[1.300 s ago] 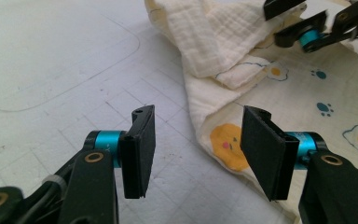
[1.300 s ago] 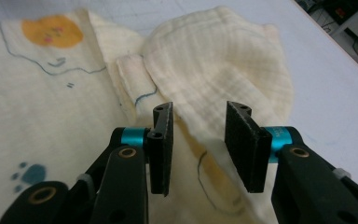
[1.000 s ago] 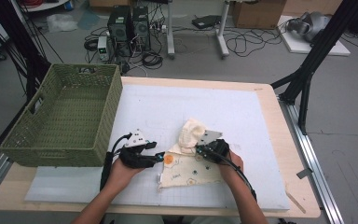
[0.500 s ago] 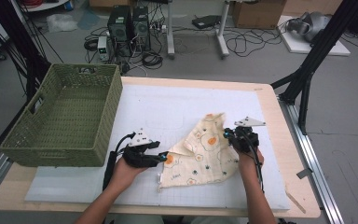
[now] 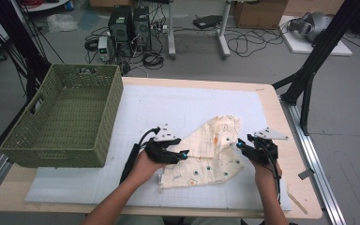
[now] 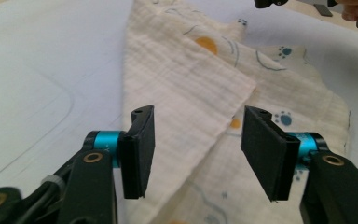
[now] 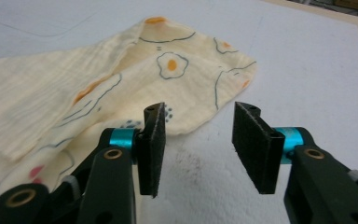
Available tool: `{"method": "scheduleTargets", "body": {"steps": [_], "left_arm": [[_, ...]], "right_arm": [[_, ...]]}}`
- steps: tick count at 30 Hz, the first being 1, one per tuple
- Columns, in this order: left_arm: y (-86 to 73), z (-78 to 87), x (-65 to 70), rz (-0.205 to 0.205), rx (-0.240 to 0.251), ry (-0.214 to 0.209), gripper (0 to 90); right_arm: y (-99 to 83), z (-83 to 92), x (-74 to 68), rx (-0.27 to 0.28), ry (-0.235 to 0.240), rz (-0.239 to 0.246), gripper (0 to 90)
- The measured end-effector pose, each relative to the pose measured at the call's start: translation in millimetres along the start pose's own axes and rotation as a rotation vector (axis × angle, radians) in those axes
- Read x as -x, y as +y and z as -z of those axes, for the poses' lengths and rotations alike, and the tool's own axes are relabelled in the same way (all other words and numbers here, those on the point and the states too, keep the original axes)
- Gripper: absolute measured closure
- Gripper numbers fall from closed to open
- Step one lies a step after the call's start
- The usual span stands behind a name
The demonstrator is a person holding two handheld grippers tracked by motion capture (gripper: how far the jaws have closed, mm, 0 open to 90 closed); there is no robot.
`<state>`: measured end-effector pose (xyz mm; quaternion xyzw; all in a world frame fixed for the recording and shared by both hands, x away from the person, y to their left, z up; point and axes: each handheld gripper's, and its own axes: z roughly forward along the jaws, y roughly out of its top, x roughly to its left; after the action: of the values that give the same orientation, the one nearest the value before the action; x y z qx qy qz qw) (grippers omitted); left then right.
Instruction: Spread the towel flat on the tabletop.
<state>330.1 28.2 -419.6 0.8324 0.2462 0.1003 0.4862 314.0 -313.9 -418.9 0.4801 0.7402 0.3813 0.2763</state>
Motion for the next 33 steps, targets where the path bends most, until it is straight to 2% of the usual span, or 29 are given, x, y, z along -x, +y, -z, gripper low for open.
{"method": "scheduleTargets", "body": {"steps": [1,3,5,7,10,13,15,16,17,18,19,20,21,23,24,25,26,27,28,30,31,32,33], "left_arm": [[2.8,-8.2,1.7,-0.013,-0.006,-0.007,47.0],[6.5,-21.4,5.3,-0.003,-0.014,-0.034,47.8],[8.0,-26.1,6.6,-0.005,-0.029,-0.046,47.7],[13.3,-46.4,15.2,-0.024,-0.071,-0.072,46.8],[16.1,-60.1,21.2,-0.048,-0.124,-0.057,45.9],[15.8,-71.1,23.7,-0.067,-0.156,-0.038,47.6],[14.1,-74.9,24.9,-0.073,-0.177,-0.037,52.6],[13.2,-76.4,26.2,-0.097,-0.172,-0.033,56.9],[13.2,-76.4,26.2,-0.097,-0.172,-0.033,62.5],[13.9,-74.8,24.8,-0.111,-0.171,-0.028,73.7],[13.9,-74.8,24.8,-0.111,-0.171,-0.028,80.5],[13.9,-73.8,22.3,-0.108,-0.171,-0.027,83.9],[14.0,-69.2,14.4,-0.051,-0.147,-0.05,84.8],[15.3,-59.2,3.4,0.022,-0.085,-0.067,85.1],[15.3,-59.2,3.4,0.022,-0.085,-0.067,84.9],[16.7,-46.1,-9.0,0.085,-0.015,-0.059,84.6],[16.7,-41.0,-13.8,0.107,0.008,-0.047,84.6],[16.0,-32.5,-22.9,0.137,0.037,-0.02,84.6],[15.4,-27.5,-29.0,0.147,0.041,0.0,84.8],[11.7,-14.6,-45.2,0.176,0.042,0.09,85.0],[11.7,-14.6,-45.2,0.176,0.042,0.09,85.1],[7.7,-4.9,-56.6,0.206,0.046,0.147,85.1],[7.7,-4.9,-56.6,0.206,0.046,0.147,85.1]], "right_arm": [[-2.6,2.4,0.1,0.006,0.01,-0.004,51.7],[-7.2,6.7,1.4,0.022,0.019,-0.008,50.8],[-7.5,7.8,3.2,0.029,0.03,-0.02,48.7],[-7.9,7.2,3.6,0.03,0.041,-0.025,47.9],[-8.4,4.6,0.6,0.014,0.047,0.007,47.3],[-8.0,3.3,-1.5,0.012,0.061,0.013,47.2],[-8.1,3.3,-1.9,0.009,0.067,0.013,47.2],[-8.0,3.2,-1.5,0.012,0.066,0.014,47.2],[-8.0,3.2,-1.5,0.012,0.066,0.014,47.2],[-8.2,3.6,-0.7,0.012,0.07,0.004,47.2],[-8.2,3.6,-0.7,0.012,0.07,0.004,47.2],[-8.4,4.0,0.2,0.012,0.07,0.004,47.2],[-8.5,4.1,0.3,0.012,0.07,0.004,47.2],[-8.9,4.4,0.0,0.014,0.074,0.002,47.2],[-8.9,4.4,0.0,0.014,0.074,0.002,47.2],[-9.3,4.0,0.0,0.011,0.079,0.002,47.3],[-9.5,3.6,-0.2,0.009,0.078,0.002,47.4],[-9.4,3.4,-0.3,0.009,0.08,0.002,47.4],[-9.3,3.1,-1.2,0.007,0.083,0.002,47.4],[-8.9,2.8,-2.9,0.009,0.09,0.008,47.4],[-8.9,2.8,-2.9,0.009,0.09,0.008,47.4],[-8.6,1.9,-5.6,0.006,0.094,0.012,47.6],[-8.6,1.4,-6.6,0.008,0.091,0.018,47.8]]}}
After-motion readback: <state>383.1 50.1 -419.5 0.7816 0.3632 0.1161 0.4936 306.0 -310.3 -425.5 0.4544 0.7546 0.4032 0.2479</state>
